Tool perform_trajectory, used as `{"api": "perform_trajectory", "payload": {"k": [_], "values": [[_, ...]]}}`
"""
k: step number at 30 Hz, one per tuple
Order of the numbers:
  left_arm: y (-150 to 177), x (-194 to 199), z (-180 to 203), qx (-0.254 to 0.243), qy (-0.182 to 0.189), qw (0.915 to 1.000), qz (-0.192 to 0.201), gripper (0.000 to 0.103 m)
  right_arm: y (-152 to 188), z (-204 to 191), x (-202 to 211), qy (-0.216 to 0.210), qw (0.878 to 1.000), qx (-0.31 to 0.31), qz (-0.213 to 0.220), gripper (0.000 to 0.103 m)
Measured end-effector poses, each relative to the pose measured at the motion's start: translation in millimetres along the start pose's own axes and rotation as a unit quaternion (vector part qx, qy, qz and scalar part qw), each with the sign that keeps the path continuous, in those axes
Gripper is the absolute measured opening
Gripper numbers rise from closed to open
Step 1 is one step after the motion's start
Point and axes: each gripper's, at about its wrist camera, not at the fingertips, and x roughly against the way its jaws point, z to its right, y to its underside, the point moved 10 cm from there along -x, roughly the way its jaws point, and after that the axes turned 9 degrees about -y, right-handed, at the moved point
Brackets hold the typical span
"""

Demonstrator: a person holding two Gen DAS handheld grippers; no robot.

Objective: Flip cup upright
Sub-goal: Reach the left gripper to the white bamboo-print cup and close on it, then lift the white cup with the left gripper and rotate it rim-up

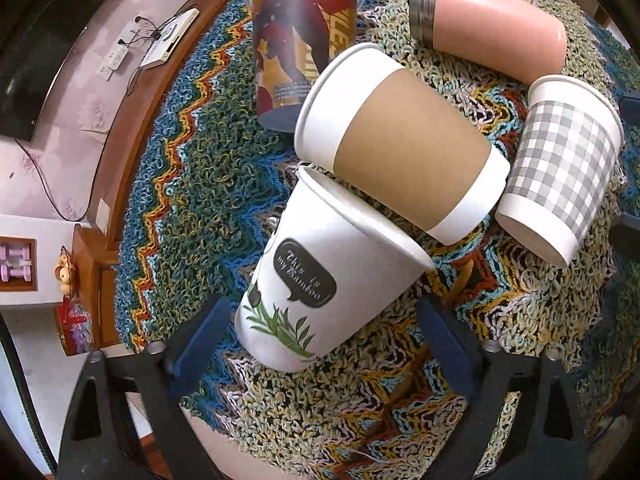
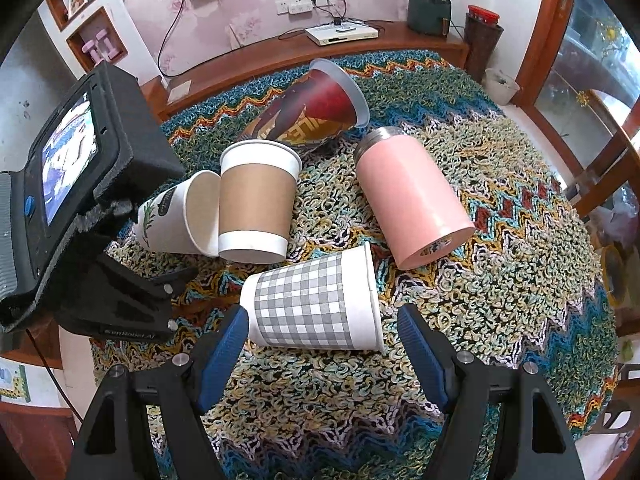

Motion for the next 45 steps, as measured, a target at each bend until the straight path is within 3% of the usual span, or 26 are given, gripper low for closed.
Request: {"api": "perform_trajectory", "payload": {"k": [4,8,15,20,30,40,42,45], "values": [[-4,-4,1,-0.006,-0.003,1.0,-0.002,0.079,1,3,-5,0.001,1.0,-0.005,-0.004,0.077],[-7,-2,3,0.002,0.014,0.9999,0.001,0.079,1,6,-8,0.002,1.0,-0.006,-0.003,0.077],[-3,-1,2,0.021,0.022,0.9995,-0.005,0.068,4,15,-6,0.004,1.0,-0.014,0.0,0.077],[1,1,3,0.016,0.026,0.9995,-0.009,0.067,7,16,-4,0.006,1.0,-0.014,0.002,0.077],[-1,-4,20,-0.081,0.0,0.9965,-0.021,0.067,10,14,3,0.008,1.0,-0.014,0.006,0.077],[-14,-9,26,-0.091,0.013,0.9955,-0.022,0.07,6,28,-7,0.012,0.999,-0.032,0.01,0.077],[-17,-9,25,-0.088,0.009,0.9959,-0.014,0.061,4,30,-9,0.009,0.999,-0.035,0.012,0.077],[-20,-5,25,-0.076,0.017,0.9969,-0.005,0.061,1,32,-9,0.009,0.999,-0.034,0.015,0.077]]}}
